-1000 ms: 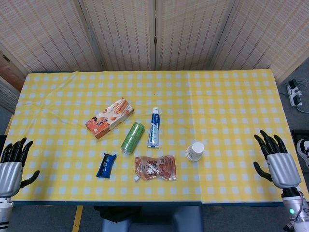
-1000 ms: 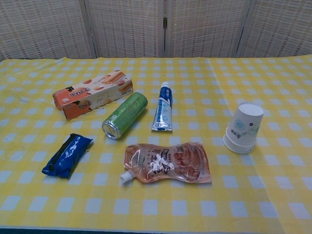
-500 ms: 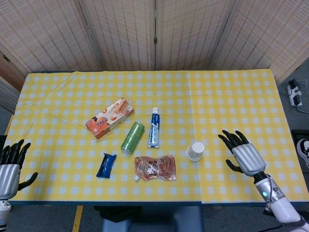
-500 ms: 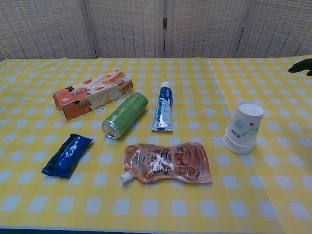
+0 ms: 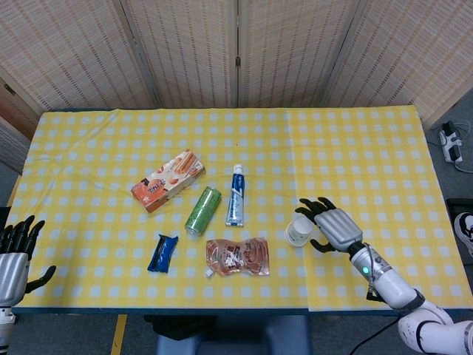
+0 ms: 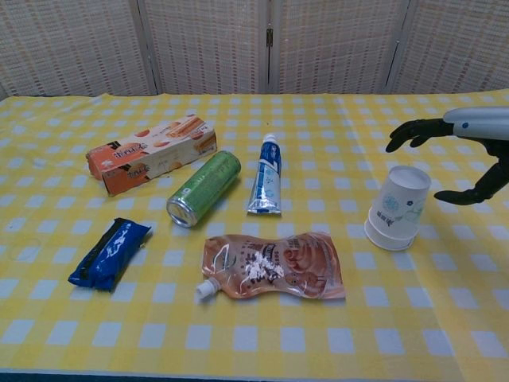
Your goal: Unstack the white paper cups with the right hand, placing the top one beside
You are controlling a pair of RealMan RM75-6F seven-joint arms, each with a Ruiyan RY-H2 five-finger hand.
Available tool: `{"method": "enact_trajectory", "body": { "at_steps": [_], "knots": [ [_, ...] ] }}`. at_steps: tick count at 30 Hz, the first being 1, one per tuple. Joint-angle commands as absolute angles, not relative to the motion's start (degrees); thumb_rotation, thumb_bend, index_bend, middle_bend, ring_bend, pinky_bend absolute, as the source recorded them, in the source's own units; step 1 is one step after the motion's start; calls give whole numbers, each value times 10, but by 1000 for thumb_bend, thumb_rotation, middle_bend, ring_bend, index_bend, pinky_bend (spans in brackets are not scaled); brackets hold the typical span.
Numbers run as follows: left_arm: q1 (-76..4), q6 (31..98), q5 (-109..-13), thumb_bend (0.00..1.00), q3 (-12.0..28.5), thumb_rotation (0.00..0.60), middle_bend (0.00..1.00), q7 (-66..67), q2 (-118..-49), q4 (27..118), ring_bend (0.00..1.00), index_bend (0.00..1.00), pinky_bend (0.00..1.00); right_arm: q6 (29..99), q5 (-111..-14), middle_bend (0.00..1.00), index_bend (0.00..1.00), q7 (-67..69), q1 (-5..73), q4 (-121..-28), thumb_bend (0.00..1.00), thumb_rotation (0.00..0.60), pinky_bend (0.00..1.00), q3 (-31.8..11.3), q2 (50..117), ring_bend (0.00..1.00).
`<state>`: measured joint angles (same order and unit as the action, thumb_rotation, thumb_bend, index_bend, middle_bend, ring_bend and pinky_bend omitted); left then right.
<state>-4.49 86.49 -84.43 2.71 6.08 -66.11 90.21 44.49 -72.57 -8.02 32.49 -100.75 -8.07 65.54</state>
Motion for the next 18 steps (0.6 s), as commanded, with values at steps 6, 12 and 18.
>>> {"method": "enact_trajectory", "body": {
  "at_steps": [6, 12, 18],
  "knots": [
    [-45, 857, -837, 296, 27, 600, 37, 58, -661, 899, 34, 89, 0, 421, -683, 84, 202, -76, 353, -1001, 405, 600, 45, -84, 656, 120],
    [-45, 854, -834, 295, 28, 600, 37, 53, -662, 896, 33, 89, 0, 401, -649, 85, 209, -82, 372, -998, 406, 600, 45, -79, 653, 119],
    [-45, 853, -834, 296, 28, 600, 37, 46, -666, 889, 32, 90, 0, 376, -624, 88, 231, -67, 390, -992, 423, 600, 45, -79, 646, 119]
  ]
}}
